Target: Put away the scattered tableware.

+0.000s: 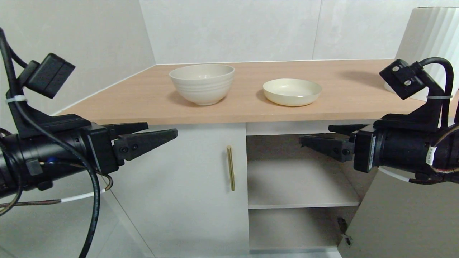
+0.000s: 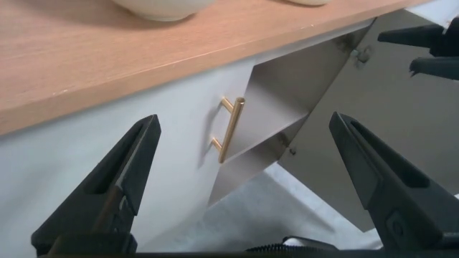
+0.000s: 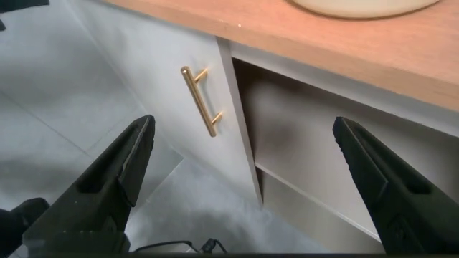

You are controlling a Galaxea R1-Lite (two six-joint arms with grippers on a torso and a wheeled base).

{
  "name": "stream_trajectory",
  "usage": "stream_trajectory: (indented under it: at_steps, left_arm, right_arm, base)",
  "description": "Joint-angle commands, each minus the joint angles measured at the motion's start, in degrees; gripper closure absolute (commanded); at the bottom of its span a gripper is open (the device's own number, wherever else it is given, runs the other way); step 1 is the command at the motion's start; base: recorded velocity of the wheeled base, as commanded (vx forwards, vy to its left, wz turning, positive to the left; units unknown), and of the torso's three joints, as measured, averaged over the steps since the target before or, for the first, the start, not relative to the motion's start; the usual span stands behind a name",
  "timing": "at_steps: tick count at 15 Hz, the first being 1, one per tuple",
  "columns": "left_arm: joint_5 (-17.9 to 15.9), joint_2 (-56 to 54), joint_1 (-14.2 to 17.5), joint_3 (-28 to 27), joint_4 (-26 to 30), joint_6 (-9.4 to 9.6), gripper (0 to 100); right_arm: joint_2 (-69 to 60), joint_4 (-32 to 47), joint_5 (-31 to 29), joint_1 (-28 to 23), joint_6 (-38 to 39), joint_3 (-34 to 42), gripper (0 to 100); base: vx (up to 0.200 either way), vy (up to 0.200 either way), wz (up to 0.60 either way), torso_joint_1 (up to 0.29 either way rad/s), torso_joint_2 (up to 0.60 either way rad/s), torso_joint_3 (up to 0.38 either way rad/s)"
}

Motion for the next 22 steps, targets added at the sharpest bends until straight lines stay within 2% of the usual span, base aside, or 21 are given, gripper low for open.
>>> stream_trajectory:
  at_steps: [1,6,18,19,20,21,22]
  left_arm:
    - [0.0,0.3,0.0,0.0,0.0,-0.02,0]
    - [-0.1,0.3,-0.1,0.0,0.1,-0.02,0]
    - [-0.2,2.5,0.0,-0.3,0.0,-0.02,0]
    - [-0.1,3.5,0.0,-2.4,0.2,-0.19,0]
    - [-0.1,4.0,0.2,-3.2,0.2,-1.34,0]
    - [-0.3,5.0,0.2,-5.7,0.2,-4.50,0]
    - [-0.3,7.0,0.2,-8.4,0.3,-6.61,0]
  right_arm:
    - [0.0,-0.1,0.0,0.1,0.0,0.3,0]
    - [-0.7,-0.1,0.0,0.1,0.0,0.3,0]
    - [-0.6,-0.1,0.1,0.1,-0.1,-1.1,0]
    - [-1.0,-0.4,0.3,0.0,0.0,-1.7,0]
    - [-1.4,-1.1,0.4,-0.2,0.2,-2.0,0]
    - [-0.1,-2.8,0.4,-2.4,0.5,-2.5,0]
    - [2.9,-4.0,0.3,-5.6,0.5,-4.2,0]
  base:
    - [0.000,0.000,0.00,0.000,0.00,0.000]
    - [0.000,0.000,0.00,0.015,-0.18,-0.236]
    - [0.000,0.000,0.00,0.126,-0.49,-0.335]
    - [0.000,0.000,0.00,0.183,-0.49,-0.305]
    - [0.000,0.000,0.00,0.163,-0.44,-0.271]
    - [0.000,0.000,0.00,0.095,-0.25,-0.159]
    - [0.000,0.000,0.00,0.046,-0.13,-0.085]
